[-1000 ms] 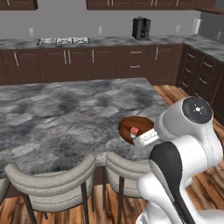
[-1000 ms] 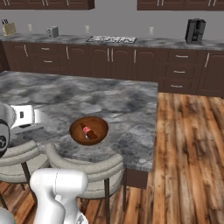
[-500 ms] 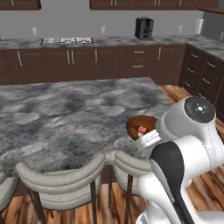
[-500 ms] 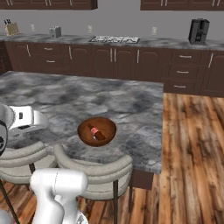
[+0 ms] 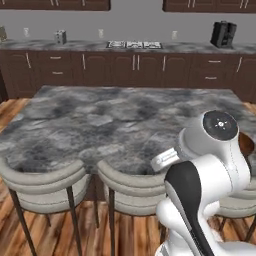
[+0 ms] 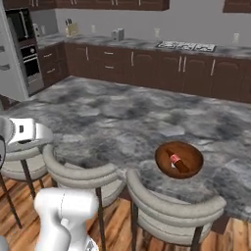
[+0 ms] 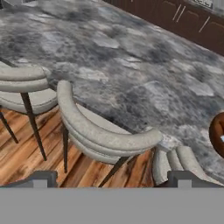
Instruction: Open the fridge, grab two sodas, and place both sodas inside the bowl with ice on the dining counter.
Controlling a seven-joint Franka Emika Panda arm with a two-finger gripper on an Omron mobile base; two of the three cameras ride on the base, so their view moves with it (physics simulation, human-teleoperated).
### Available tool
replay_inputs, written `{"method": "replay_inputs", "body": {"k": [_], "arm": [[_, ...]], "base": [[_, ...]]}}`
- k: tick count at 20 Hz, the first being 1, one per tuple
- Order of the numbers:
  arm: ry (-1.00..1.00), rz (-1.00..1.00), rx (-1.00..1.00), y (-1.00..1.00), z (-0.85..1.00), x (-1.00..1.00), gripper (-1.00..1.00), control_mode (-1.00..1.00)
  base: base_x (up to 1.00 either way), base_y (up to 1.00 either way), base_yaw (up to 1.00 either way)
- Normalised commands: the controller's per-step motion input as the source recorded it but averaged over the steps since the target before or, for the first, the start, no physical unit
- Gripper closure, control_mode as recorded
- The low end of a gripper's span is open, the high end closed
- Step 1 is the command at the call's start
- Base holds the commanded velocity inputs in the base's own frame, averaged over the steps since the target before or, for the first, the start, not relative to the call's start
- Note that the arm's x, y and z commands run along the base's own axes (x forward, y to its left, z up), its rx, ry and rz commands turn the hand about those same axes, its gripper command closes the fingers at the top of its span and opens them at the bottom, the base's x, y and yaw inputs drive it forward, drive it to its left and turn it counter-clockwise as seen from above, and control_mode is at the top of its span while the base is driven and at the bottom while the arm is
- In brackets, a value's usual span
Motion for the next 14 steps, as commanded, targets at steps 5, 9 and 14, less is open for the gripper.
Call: {"method": "replay_inputs", "body": {"k": [5, 9, 14], "arm": [[0.0, 0.0, 0.0, 0.0, 0.0, 0.0, -1.0, 1.0], [0.0, 0.0, 0.0, 0.0, 0.0, 0.0, -1.0, 1.0], [0.0, 0.0, 0.0, 0.0, 0.0, 0.0, -1.0, 1.0]], "base": [[-0.06, 0.93, 0.51], [-0.04, 0.89, 0.52], [0.07, 0.84, 0.46]]}}
